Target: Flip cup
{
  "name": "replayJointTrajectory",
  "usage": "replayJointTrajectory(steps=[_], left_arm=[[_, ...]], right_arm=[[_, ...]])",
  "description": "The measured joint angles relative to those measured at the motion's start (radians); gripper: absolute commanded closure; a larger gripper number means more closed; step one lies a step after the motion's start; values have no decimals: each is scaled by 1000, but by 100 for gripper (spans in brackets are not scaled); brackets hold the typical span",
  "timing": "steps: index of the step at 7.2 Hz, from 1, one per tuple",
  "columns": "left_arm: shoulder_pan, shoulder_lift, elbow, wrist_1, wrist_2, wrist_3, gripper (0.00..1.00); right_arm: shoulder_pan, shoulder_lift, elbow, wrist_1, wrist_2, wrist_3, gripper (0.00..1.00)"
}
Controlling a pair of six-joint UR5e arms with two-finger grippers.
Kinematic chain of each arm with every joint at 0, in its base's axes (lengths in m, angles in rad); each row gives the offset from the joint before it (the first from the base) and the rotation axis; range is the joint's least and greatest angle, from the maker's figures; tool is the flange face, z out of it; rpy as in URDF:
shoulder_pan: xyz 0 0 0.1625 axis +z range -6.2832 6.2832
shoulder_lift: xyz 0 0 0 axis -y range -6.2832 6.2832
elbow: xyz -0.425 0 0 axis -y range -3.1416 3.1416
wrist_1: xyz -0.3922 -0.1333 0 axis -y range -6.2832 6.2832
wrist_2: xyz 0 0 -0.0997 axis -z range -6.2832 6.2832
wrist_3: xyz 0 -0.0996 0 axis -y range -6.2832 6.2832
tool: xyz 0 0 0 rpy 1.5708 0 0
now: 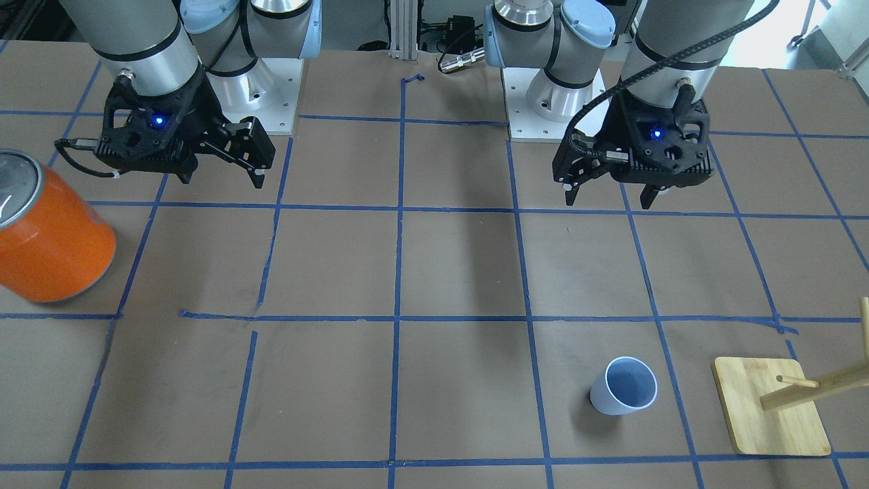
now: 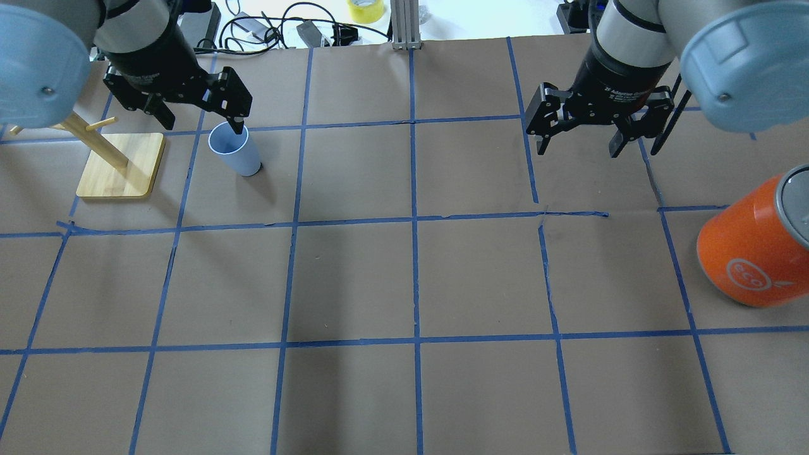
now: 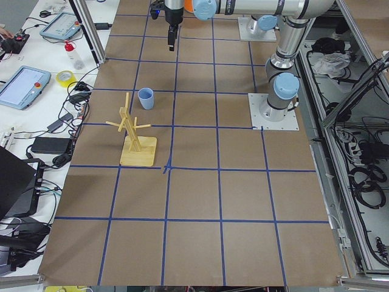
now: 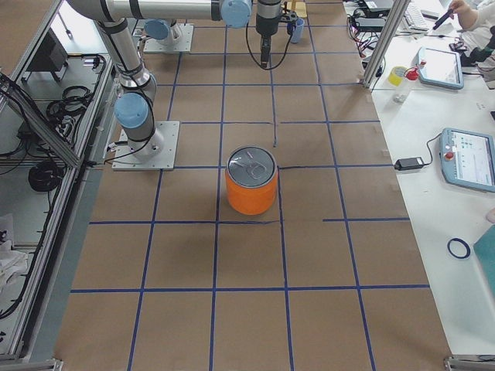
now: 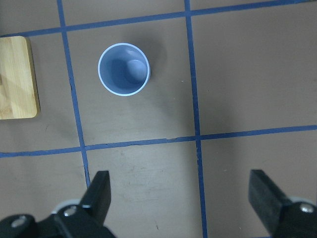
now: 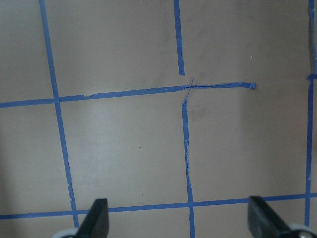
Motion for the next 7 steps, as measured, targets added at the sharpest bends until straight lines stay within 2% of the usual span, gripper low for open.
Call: replayJointTrajectory(steps=[7], left_arm=[[-4,33,-25,-37,-8,-4,0]], right_arm=[[-3,4,8,4,-16,-3,0]])
